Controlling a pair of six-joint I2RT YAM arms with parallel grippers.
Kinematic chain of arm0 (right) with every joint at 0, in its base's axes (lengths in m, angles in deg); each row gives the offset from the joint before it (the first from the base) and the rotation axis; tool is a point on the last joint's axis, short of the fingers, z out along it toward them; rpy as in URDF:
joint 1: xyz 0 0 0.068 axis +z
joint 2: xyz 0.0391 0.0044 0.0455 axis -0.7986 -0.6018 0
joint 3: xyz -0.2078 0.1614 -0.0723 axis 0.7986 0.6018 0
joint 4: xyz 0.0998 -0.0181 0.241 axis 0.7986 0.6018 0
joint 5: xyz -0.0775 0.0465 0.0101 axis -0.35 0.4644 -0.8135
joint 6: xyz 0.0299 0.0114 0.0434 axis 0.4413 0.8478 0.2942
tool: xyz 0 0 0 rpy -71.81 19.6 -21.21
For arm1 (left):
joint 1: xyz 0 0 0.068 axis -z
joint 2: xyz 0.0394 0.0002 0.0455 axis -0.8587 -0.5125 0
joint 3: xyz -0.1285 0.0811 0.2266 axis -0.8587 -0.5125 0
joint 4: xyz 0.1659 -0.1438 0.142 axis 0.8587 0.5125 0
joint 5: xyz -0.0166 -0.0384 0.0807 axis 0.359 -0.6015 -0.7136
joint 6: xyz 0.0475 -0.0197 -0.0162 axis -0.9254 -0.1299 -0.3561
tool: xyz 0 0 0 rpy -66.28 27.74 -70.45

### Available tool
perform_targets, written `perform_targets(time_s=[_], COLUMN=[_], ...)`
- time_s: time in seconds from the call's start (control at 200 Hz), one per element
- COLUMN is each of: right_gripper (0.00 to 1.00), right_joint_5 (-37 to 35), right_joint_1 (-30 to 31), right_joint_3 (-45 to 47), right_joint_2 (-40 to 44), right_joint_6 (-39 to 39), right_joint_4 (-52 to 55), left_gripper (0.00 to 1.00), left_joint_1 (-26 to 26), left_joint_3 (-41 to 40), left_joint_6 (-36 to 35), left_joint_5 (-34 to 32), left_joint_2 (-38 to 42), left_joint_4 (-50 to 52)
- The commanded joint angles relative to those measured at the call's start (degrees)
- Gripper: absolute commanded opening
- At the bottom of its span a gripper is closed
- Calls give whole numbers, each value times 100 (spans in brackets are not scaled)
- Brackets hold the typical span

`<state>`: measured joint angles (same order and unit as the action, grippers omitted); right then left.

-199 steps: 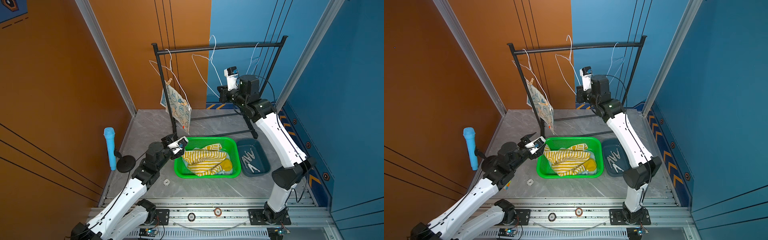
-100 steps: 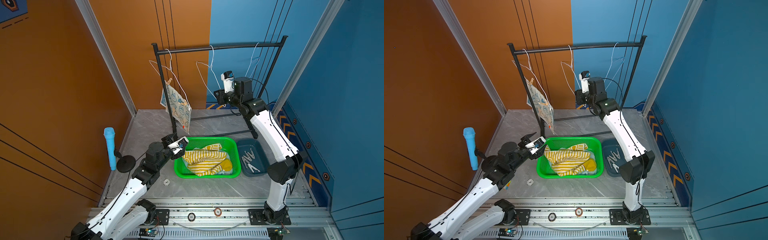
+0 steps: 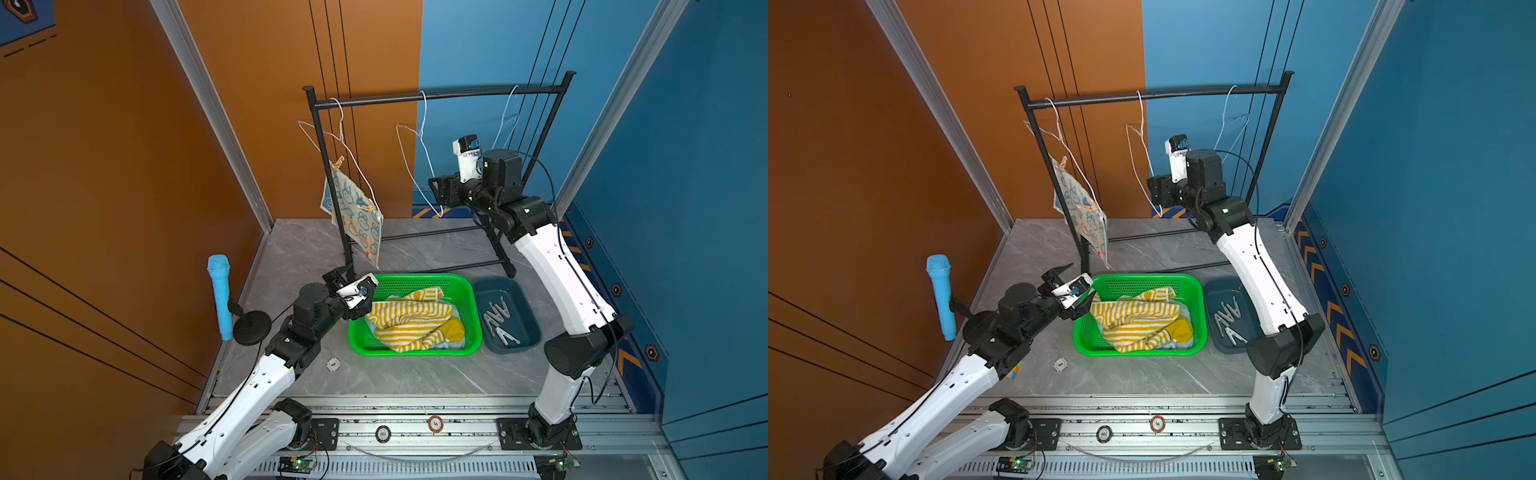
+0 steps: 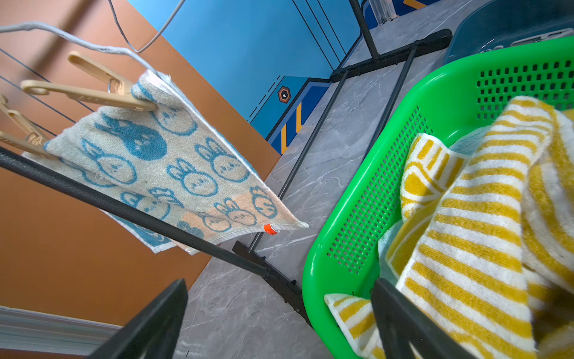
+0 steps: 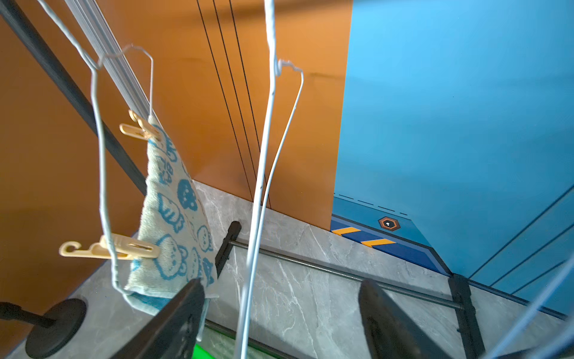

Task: Remove the clothespins securing towels to the hanger
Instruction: Place the hanger on the clothesline, then pick up the hanger from the clothesline.

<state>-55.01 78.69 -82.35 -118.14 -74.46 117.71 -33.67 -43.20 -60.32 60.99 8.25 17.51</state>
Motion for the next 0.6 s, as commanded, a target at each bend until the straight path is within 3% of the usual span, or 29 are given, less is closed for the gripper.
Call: perform_targets(time_s=[0.0, 0.185, 0.596], right_gripper=[89, 100, 100], right_joint_5=[-397, -655, -562], right_joint_1=[113, 578, 1620], right_joint_3=[116, 273, -28], right_joint_2=[495, 826, 294], right_joint_6=[-254, -463, -445], right_joint_4=[73, 29, -216], left_gripper=[98, 98, 98], left_joint_1=[-37, -35, -20], left_joint_3=[32, 42, 75], left_joint_6=[78, 93, 112], left_joint_5=[84, 3, 62], left_joint_2=[-26, -81, -98], left_joint_4=[-7, 5, 66])
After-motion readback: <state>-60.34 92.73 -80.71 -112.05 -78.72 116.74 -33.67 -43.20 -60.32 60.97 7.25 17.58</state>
